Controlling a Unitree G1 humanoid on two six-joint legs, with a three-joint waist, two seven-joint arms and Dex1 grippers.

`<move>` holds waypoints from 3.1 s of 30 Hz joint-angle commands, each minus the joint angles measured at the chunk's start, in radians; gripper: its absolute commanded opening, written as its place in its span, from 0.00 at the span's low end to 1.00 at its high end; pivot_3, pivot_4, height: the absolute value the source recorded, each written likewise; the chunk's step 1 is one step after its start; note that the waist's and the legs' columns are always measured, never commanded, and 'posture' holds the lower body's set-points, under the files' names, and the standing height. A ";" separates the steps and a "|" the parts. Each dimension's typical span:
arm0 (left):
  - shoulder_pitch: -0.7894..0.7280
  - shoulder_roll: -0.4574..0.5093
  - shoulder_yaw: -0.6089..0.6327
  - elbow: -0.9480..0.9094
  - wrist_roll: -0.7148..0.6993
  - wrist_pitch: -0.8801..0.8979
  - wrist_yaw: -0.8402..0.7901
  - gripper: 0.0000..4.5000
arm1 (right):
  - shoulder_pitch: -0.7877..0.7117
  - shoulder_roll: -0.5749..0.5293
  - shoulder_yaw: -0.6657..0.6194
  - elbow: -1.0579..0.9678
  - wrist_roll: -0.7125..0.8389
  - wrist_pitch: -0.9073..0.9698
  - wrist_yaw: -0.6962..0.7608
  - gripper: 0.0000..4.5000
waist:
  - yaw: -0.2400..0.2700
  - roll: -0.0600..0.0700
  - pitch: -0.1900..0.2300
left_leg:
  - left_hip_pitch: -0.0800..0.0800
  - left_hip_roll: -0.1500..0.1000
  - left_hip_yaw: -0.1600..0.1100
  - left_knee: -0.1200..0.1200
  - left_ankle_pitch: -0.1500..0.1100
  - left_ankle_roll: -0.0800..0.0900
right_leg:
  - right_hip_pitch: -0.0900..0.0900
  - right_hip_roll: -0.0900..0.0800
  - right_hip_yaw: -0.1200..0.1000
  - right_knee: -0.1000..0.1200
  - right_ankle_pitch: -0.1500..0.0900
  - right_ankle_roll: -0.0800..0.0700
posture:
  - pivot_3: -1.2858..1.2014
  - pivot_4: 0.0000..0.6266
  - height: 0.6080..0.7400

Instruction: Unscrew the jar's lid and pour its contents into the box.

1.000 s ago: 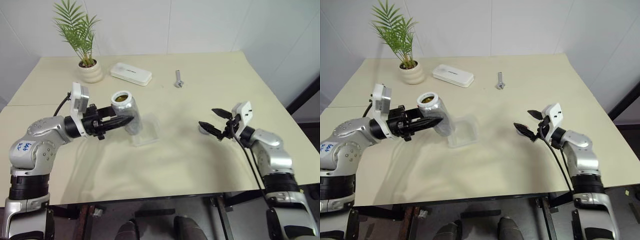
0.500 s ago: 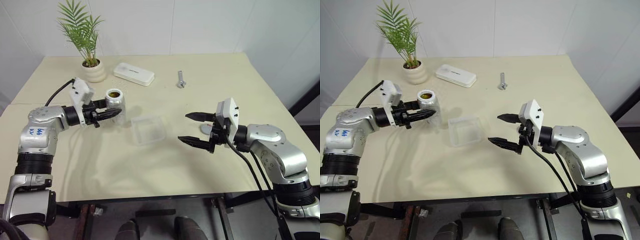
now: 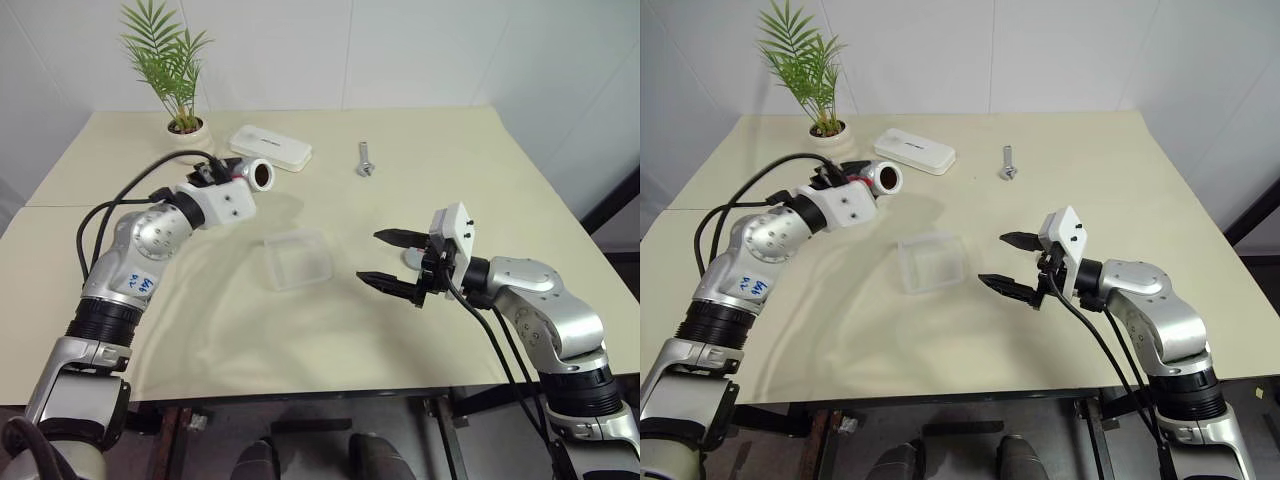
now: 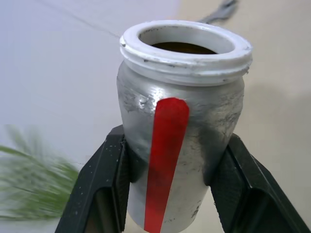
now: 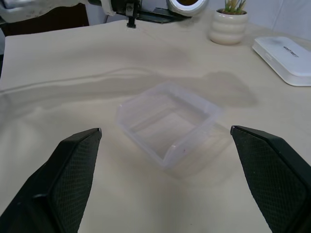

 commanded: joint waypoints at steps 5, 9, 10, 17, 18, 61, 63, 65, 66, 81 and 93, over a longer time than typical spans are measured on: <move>-0.094 0.053 -0.212 0.021 0.527 -0.036 0.444 0.41 | -0.008 0.032 -0.008 -0.006 0.001 -0.022 -0.025 1.00 | 0.009 0.000 0.000 | -0.001 0.000 0.000 0.001 0.000 0.000 | 0.000 0.000 0.000 0.000 0.000 0.000 | 0.52 0.24 1.00; -0.100 0.034 -0.245 0.010 0.599 -0.014 0.474 0.41 | -0.004 0.051 -0.008 -0.005 -0.001 -0.026 -0.038 1.00 | 0.008 0.000 0.000 | -0.001 0.000 0.001 0.001 -0.001 0.000 | 0.000 0.000 0.000 0.000 0.000 0.001 | 0.52 0.24 1.00; -0.099 0.030 -0.242 0.009 0.599 -0.005 0.458 0.41 | -0.003 0.054 -0.008 -0.005 -0.001 -0.027 -0.041 1.00 | 0.007 0.000 0.000 | -0.001 0.000 0.001 0.001 -0.001 0.000 | 0.000 0.000 0.000 0.000 0.000 0.000 | 0.52 0.24 1.00; -0.068 0.044 -0.228 -0.015 0.600 0.002 0.456 0.41 | 0.007 0.073 -0.011 -0.011 0.001 -0.033 -0.055 1.00 | 0.003 0.000 0.000 | -0.001 0.000 0.001 0.000 -0.001 0.001 | -0.002 0.000 0.000 0.002 0.000 0.000 | 0.52 0.24 1.00; -0.062 0.049 -0.224 -0.030 0.594 -0.006 0.458 0.41 | 0.008 0.074 -0.011 -0.011 0.001 -0.034 -0.055 1.00 | 0.004 0.000 0.000 | -0.001 0.000 0.001 0.000 -0.001 0.001 | -0.002 0.000 0.000 0.002 0.000 0.000 | 0.52 0.24 1.00; 0.112 -0.147 0.781 0.601 -1.006 0.310 -0.293 0.77 | -0.047 0.074 -0.037 0.186 -0.037 -0.340 0.096 1.00 | 0.000 -0.003 -0.001 | 0.001 0.000 0.002 0.009 0.000 0.001 | -0.001 -0.001 0.000 0.010 0.001 0.000 | 0.52 0.24 1.00; 0.145 -0.147 0.774 0.554 -1.009 0.320 -0.308 0.91 | -0.042 0.076 -0.035 0.176 -0.035 -0.336 0.096 1.00 | 0.000 -0.003 -0.001 | 0.001 0.000 0.002 0.009 0.000 0.001 | -0.001 0.000 0.000 0.010 0.001 0.000 | 0.52 0.24 1.00; 0.194 -0.149 0.777 0.474 -1.023 0.360 -0.306 0.99 | -0.036 0.076 -0.034 0.164 -0.031 -0.329 0.096 1.00 | 0.000 -0.003 -0.001 | 0.001 0.000 0.002 0.009 -0.001 0.001 | -0.001 -0.001 0.000 0.010 0.001 0.000 | 0.52 0.24 1.00; 0.228 -0.148 0.777 0.423 -1.024 0.373 -0.306 0.99 | -0.032 0.076 -0.033 0.157 -0.028 -0.325 0.097 1.00 | 0.000 -0.003 -0.001 | 0.001 0.000 0.002 0.009 -0.001 0.001 | -0.001 -0.001 0.000 0.010 0.001 0.000 | 0.52 0.24 1.00; 0.763 0.086 0.773 -0.400 -1.127 0.386 -0.785 0.99 | -0.037 -0.063 -0.062 0.150 0.018 -0.269 0.241 1.00 | -0.003 -0.003 -0.002 | 0.001 0.003 0.004 0.006 -0.005 -0.005 | 0.002 -0.003 -0.002 -0.003 -0.006 -0.024 | 0.52 0.24 1.00; 0.709 0.120 0.712 -0.392 -1.160 0.363 -0.992 0.99 | 0.019 -0.161 -0.113 0.106 0.021 -0.215 0.243 1.00 | -0.022 -0.003 -0.002 | 0.002 0.007 0.013 -0.006 -0.003 0.004 | 0.003 -0.002 0.000 -0.019 0.002 -0.018 | 0.52 0.24 1.00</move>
